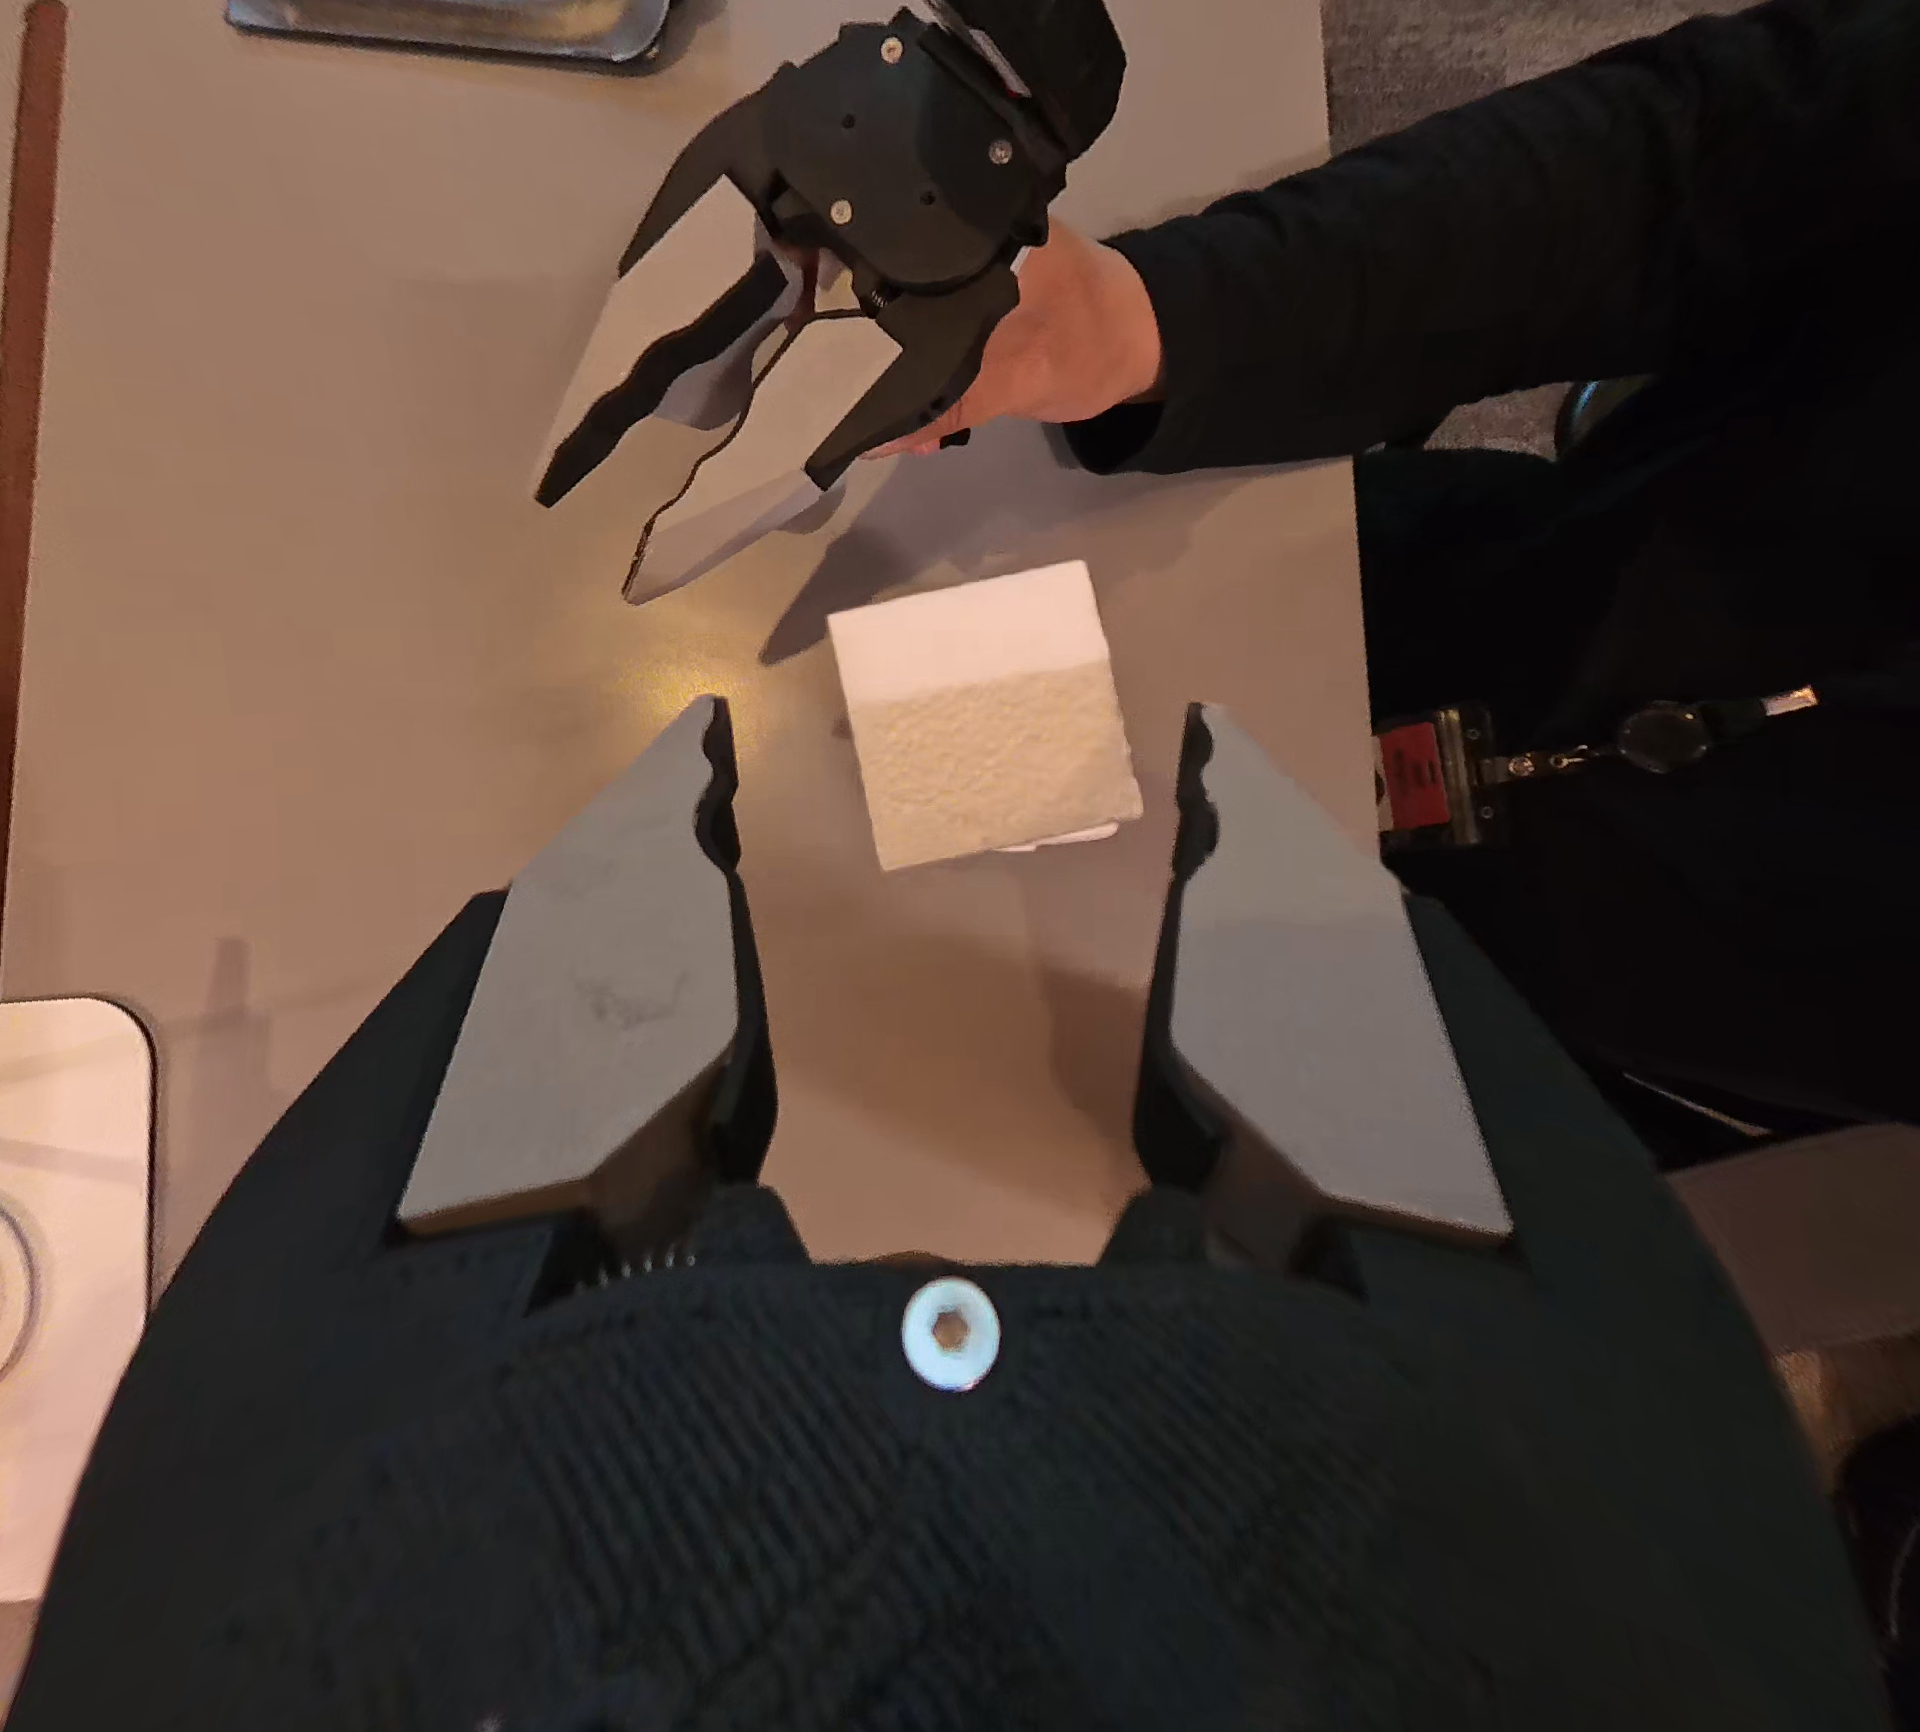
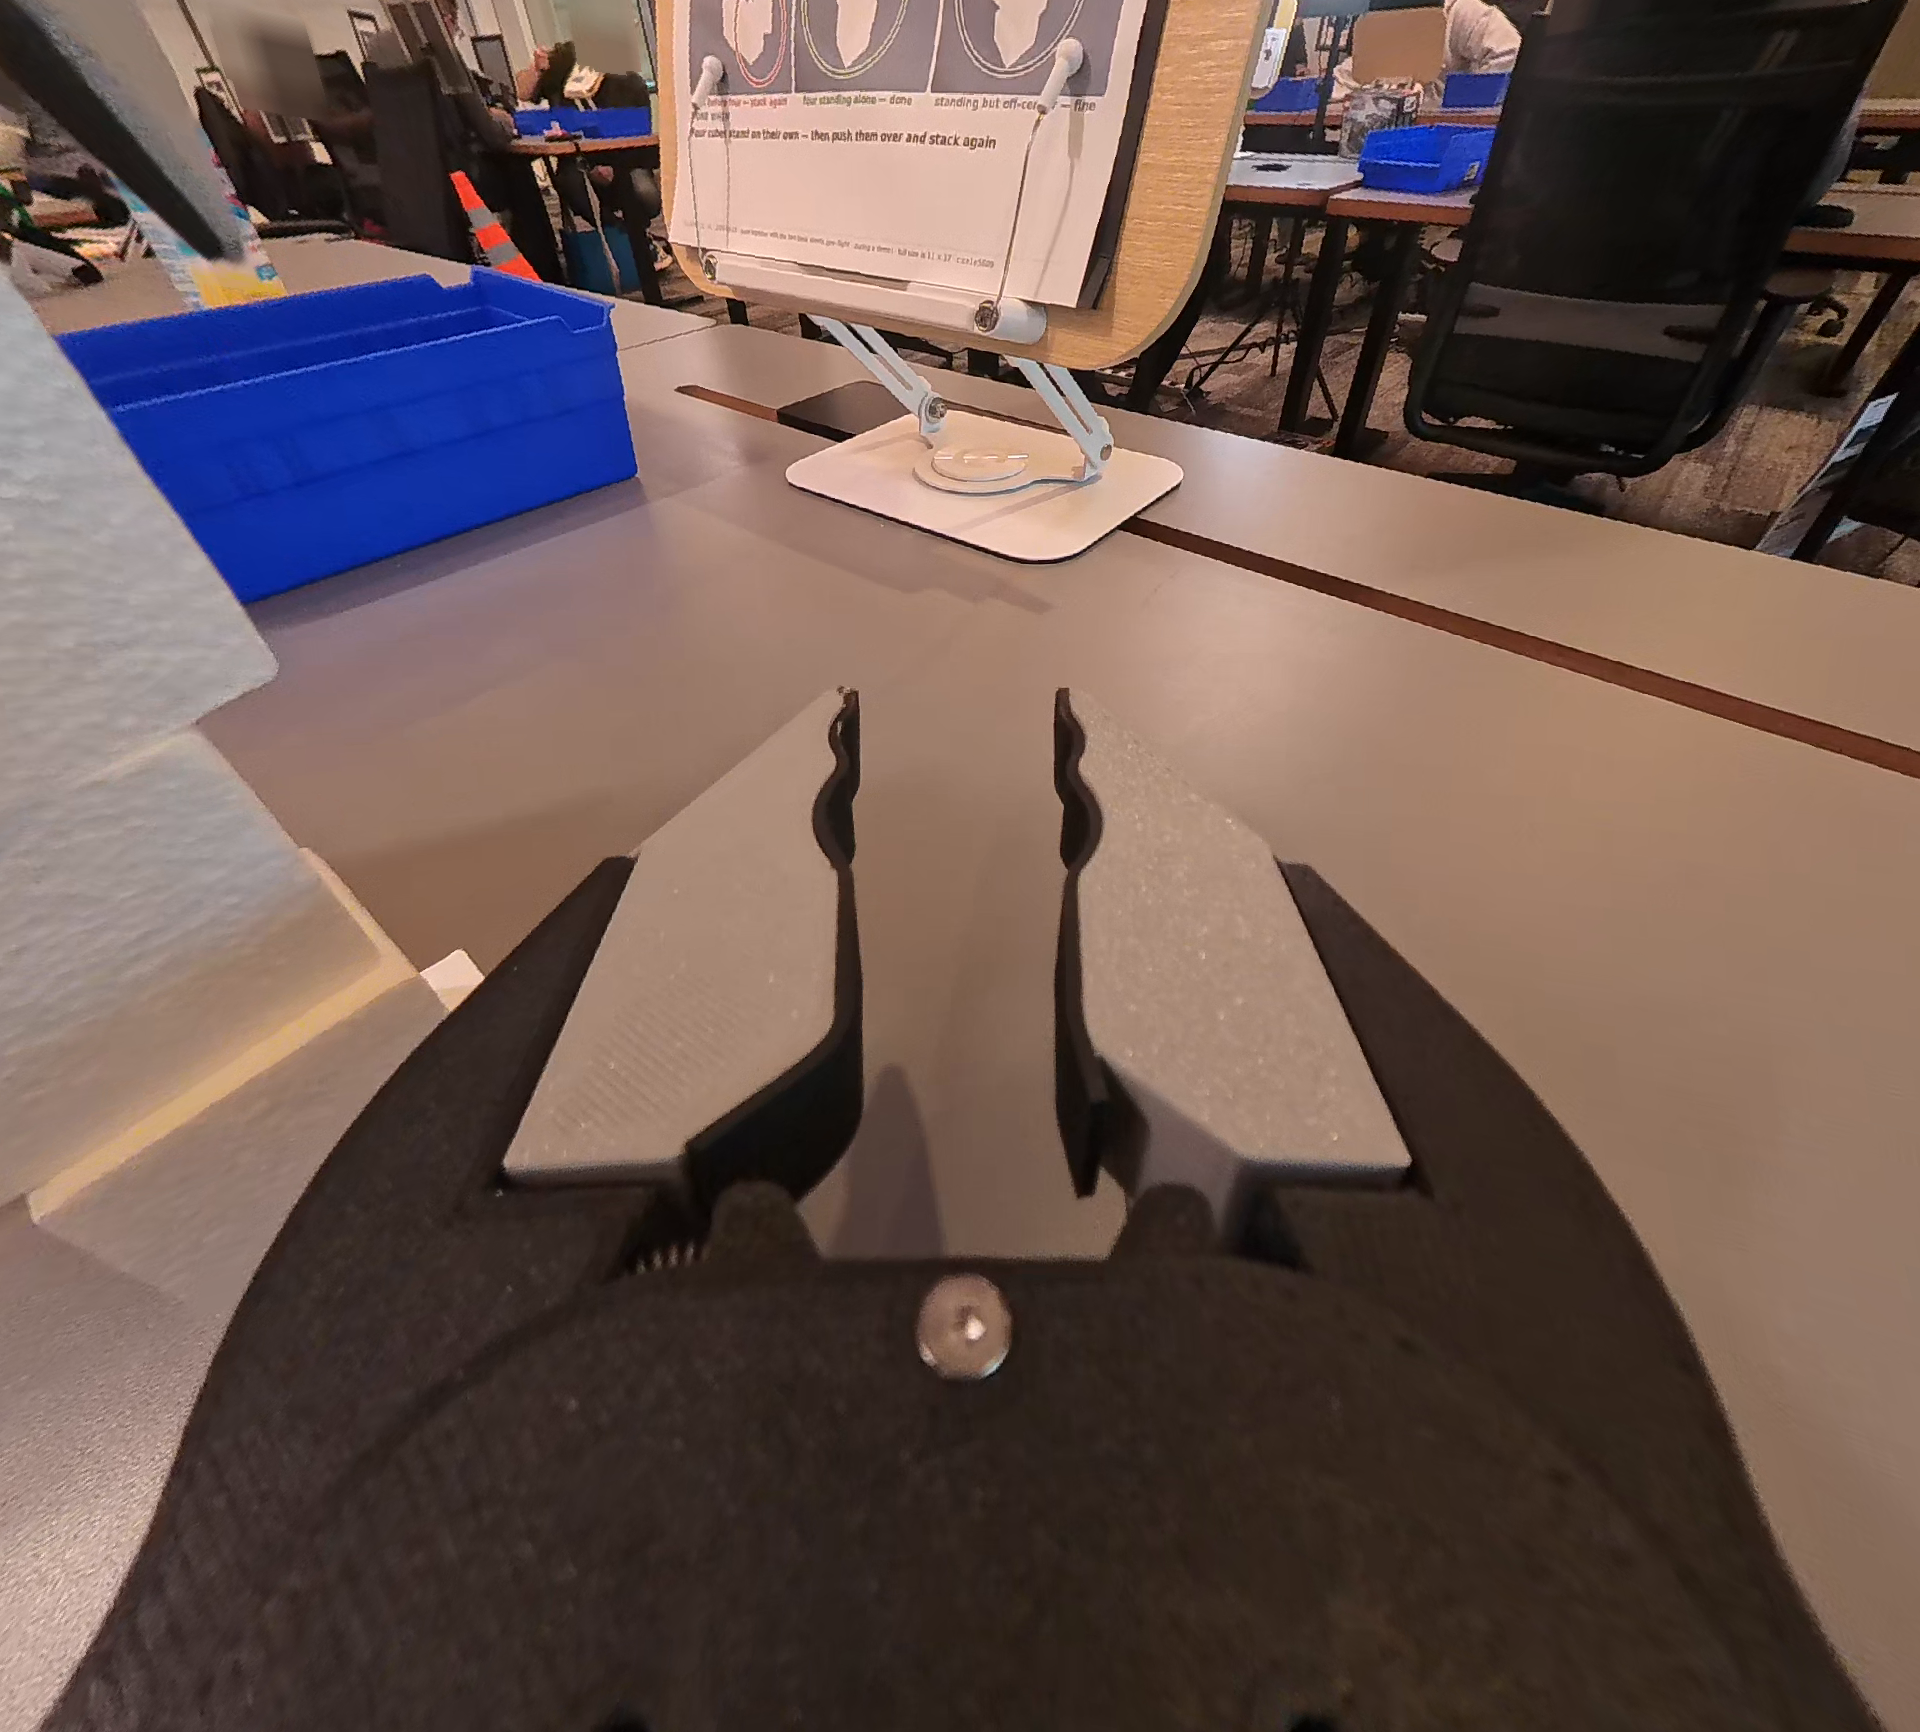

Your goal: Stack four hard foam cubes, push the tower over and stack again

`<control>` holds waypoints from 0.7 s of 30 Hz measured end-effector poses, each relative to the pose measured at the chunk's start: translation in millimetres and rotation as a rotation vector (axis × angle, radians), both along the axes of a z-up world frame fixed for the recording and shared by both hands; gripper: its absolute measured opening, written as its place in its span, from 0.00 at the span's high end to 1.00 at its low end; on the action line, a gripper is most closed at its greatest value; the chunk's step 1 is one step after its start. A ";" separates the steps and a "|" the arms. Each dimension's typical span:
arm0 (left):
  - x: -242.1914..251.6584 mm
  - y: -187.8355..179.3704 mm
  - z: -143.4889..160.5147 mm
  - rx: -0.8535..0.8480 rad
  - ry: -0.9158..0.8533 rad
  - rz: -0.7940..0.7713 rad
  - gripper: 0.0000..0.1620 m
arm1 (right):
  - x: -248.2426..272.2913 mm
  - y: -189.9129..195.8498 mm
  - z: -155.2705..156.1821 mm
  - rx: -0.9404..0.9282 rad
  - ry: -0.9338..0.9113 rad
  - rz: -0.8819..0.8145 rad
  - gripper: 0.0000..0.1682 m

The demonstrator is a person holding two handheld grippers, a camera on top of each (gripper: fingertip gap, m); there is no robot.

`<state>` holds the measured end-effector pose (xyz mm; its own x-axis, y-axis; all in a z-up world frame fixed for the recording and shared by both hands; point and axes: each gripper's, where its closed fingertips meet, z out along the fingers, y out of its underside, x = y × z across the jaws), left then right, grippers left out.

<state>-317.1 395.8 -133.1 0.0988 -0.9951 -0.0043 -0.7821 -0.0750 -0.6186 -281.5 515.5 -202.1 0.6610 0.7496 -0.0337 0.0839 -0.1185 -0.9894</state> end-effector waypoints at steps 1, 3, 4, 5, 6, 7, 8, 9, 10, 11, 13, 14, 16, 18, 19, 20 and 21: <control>-1.1 0.1 2.7 0.005 -0.014 0.004 0.48 | 0.1 0.0 0.2 0.000 0.001 0.000 0.79; -4.5 -0.2 9.0 0.021 -0.046 0.016 0.48 | 0.9 0.0 1.2 0.002 0.002 -0.002 0.80; -6.8 -0.9 13.4 0.032 -0.073 0.025 0.48 | 2.0 0.2 2.3 0.005 0.004 -0.005 0.80; -9.5 -2.2 18.2 0.045 -0.109 0.035 0.48 | 3.3 0.4 3.9 0.007 0.009 -0.008 0.80; -13.7 -2.8 22.9 0.061 -0.149 0.053 0.48 | 5.3 0.5 6.1 0.010 0.017 -0.011 0.80; -19.9 -1.6 26.5 0.081 -0.190 0.085 0.48 | 7.8 0.6 8.7 0.013 0.026 -0.014 0.80; -28.4 0.5 28.4 0.100 -0.229 0.127 0.48 | 10.9 0.3 11.6 0.017 0.035 -0.017 0.80; -38.8 2.8 28.0 0.111 -0.270 0.179 0.48 | 14.4 -1.0 15.3 0.024 0.045 -0.014 0.82; -51.6 6.4 24.0 0.116 -0.307 0.247 0.49 | 18.0 -4.0 19.9 0.036 0.055 -0.003 0.84; -67.6 12.3 14.6 0.113 -0.326 0.339 0.51 | 21.3 -9.9 25.6 0.055 0.063 0.023 0.89; -105.7 21.8 -22.2 0.068 -0.291 0.552 0.55 | 24.2 -39.5 40.4 0.145 0.073 0.168 1.00; -122.7 20.1 -44.5 0.027 -0.262 0.634 0.56 | 24.8 -60.7 43.7 0.201 0.056 0.266 1.00; -142.7 5.5 -81.7 -0.050 -0.257 0.708 0.59 | 23.1 -109.8 31.0 0.261 -0.060 0.495 1.00; -153.7 -11.0 -106.4 -0.088 -0.294 0.737 0.62 | 23.0 -149.7 -2.4 0.266 -0.270 0.669 1.00; -158.0 -18.5 -115.9 -0.100 -0.309 0.748 0.62 | 23.5 -163.4 -20.1 0.268 -0.382 0.727 1.00; -160.8 -25.1 -123.7 -0.112 -0.323 0.754 0.62 | 23.0 -174.7 -35.6 0.263 -0.478 0.782 1.00; -162.5 -30.4 -129.9 -0.122 -0.340 0.759 0.62 | 21.5 -184.0 -48.1 0.249 -0.558 0.838 1.00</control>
